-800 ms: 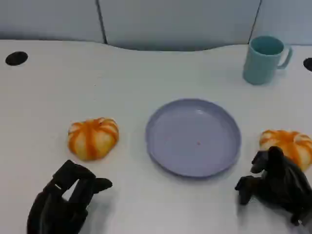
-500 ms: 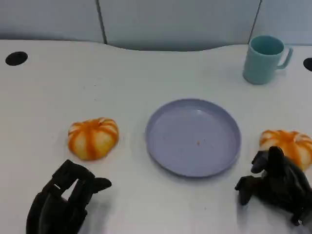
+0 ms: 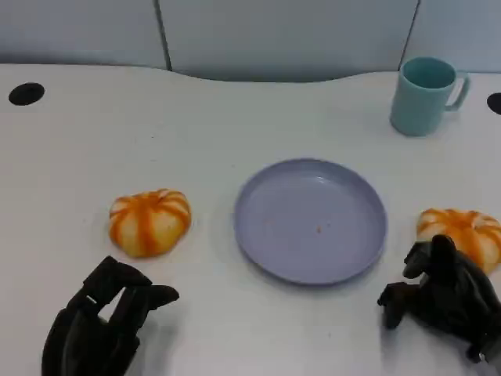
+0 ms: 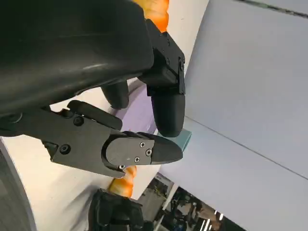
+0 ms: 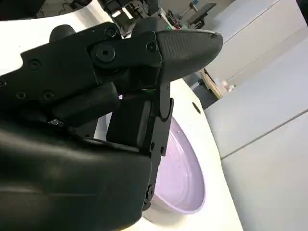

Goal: Grasp the bread from the table and place it into the plate.

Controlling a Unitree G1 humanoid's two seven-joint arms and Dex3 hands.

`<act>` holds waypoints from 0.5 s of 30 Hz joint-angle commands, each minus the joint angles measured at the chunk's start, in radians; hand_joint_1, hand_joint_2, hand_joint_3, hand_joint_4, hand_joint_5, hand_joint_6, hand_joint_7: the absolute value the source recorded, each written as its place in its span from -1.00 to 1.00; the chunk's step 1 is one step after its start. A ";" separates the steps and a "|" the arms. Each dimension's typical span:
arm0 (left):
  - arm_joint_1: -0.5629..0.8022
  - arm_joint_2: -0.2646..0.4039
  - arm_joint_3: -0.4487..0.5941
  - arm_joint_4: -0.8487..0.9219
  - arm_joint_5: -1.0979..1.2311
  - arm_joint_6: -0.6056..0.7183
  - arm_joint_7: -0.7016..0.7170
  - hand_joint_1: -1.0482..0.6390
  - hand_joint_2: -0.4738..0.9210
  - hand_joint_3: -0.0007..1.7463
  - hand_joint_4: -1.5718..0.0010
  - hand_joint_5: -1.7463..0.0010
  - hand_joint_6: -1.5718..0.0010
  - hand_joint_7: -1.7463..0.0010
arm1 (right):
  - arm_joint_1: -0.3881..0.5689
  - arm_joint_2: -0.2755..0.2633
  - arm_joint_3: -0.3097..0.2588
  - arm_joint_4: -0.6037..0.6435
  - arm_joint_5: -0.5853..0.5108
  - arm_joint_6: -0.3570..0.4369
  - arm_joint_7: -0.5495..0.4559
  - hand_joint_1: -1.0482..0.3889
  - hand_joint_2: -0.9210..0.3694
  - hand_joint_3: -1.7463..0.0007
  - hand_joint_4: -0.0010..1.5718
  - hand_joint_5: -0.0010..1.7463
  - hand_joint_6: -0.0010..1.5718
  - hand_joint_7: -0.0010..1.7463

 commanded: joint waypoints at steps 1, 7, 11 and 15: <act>0.004 0.009 0.010 -0.006 -0.004 -0.009 -0.001 -0.37 1.00 -0.61 0.20 -1.00 0.48 -0.83 | 0.010 -0.008 -0.004 -0.005 0.000 -0.008 -0.004 -0.26 -1.00 0.66 1.00 -0.16 1.00 -0.46; 0.003 0.013 0.015 -0.005 0.004 -0.024 0.001 -0.37 1.00 -0.62 0.21 -1.00 0.48 -0.83 | 0.011 0.000 -0.009 0.001 0.007 -0.017 0.008 -0.24 -1.00 0.64 1.00 -0.17 1.00 -0.48; -0.008 0.034 0.009 -0.026 0.114 -0.133 0.042 -0.38 1.00 -0.65 0.26 -1.00 0.43 -0.73 | 0.011 0.002 -0.003 -0.002 -0.001 -0.021 0.001 -0.26 -1.00 0.65 1.00 -0.17 1.00 -0.49; -0.020 0.056 -0.011 -0.067 0.326 -0.304 0.152 -0.36 1.00 -0.69 0.37 -1.00 0.37 -0.58 | 0.007 0.003 -0.001 0.004 -0.005 -0.026 0.002 -0.26 -1.00 0.65 1.00 -0.17 1.00 -0.48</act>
